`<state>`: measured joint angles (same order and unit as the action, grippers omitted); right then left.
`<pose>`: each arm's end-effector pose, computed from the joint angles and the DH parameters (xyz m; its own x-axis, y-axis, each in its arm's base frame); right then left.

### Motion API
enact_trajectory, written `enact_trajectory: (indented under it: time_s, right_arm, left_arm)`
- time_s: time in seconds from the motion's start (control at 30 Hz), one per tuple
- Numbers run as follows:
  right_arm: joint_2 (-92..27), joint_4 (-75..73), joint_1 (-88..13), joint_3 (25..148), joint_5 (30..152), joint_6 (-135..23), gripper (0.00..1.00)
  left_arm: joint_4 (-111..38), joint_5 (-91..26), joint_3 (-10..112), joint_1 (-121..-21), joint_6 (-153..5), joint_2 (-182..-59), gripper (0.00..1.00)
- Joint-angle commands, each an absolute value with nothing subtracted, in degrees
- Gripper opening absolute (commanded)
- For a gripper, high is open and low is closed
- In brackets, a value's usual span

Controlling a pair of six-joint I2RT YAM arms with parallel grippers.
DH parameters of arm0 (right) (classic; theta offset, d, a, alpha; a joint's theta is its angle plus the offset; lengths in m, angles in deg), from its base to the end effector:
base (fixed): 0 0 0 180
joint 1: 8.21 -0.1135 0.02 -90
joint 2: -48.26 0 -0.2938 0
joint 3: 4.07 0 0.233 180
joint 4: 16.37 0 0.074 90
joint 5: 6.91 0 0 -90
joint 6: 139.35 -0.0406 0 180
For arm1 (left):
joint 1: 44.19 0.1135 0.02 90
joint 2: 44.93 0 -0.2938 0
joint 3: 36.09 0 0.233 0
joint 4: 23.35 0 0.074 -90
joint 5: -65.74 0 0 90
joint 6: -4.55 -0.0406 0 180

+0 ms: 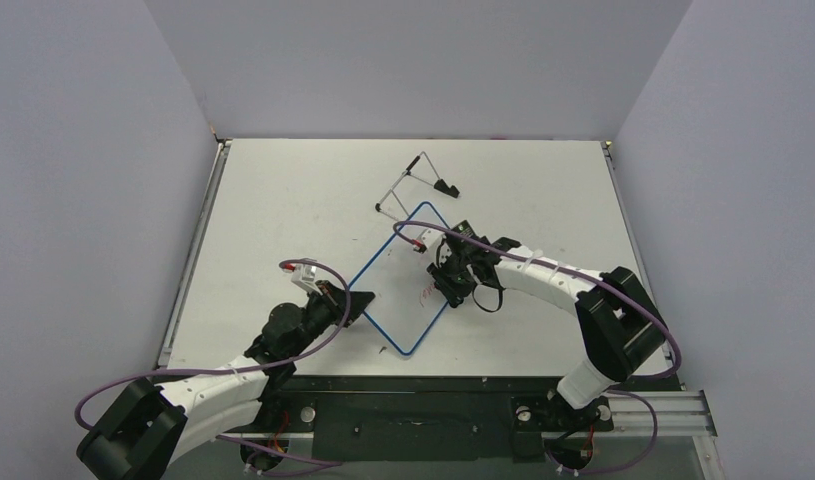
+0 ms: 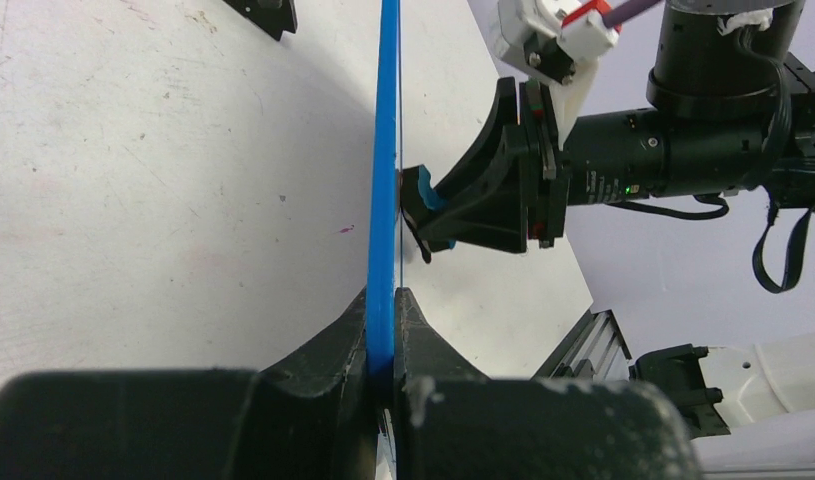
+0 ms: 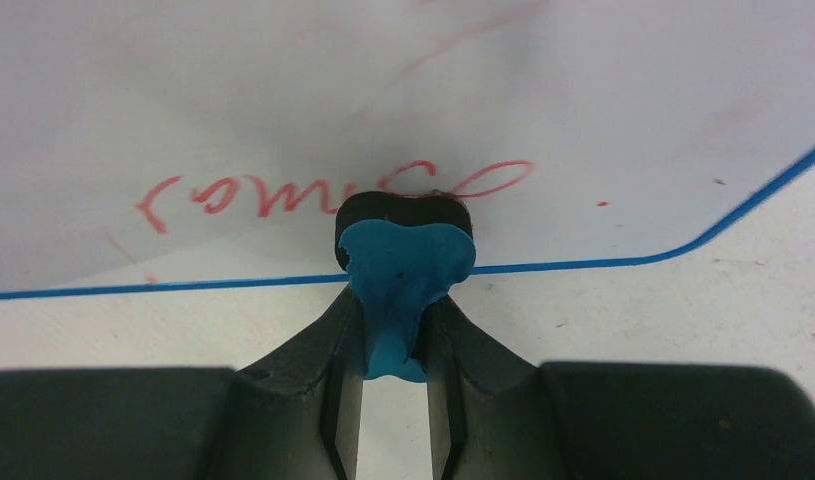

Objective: Erase the whiteboard
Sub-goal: Erase the whiteboard at the center of the board.

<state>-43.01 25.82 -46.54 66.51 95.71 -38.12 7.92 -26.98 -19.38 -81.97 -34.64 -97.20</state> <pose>0.2269 0.1907 0.2238 -0.5518 -0.6785 -0.4850 -0.8062 0.5828 0.1020 0.1126 -0.0897 0.2018 -0.5406 -0.5605 -0.6274 0.3645 0.5161 -0.7751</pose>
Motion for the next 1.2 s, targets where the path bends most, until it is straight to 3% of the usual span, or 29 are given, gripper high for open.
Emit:
enact_trajectory:
  time_s: [0.0,0.17,0.57,0.73,0.87,1.17]
  right_arm:
    - [-42.6,19.6,-41.5,68.9,92.3,-43.1,0.0]
    - [-46.4,20.6,-37.4,70.1,91.8,-44.1,0.0]
    - [-43.6,20.8,-43.8,72.7,102.2,-42.5,0.0]
    - [-47.0,20.3,-40.7,74.1,95.6,-46.5,0.0]
    - [-49.7,22.1,-38.6,73.9,97.4,-46.8,0.0]
    - [-46.0,23.6,-48.6,73.9,104.9,-42.7,0.0]
  left_arm:
    - [15.6,-28.7,-18.6,-82.3,-33.9,-96.1,0.0]
    - [15.9,-29.2,-18.7,-82.2,-34.2,-96.4,0.0]
    - [16.5,-30.0,-18.6,-82.2,-34.2,-97.3,0.0]
    - [16.0,-30.1,-18.6,-82.2,-34.2,-96.6,0.0]
    - [15.1,-29.4,-18.8,-82.2,-34.3,-95.5,0.0]
    - [15.1,-28.9,-19.3,-81.6,-34.0,-95.3,0.0]
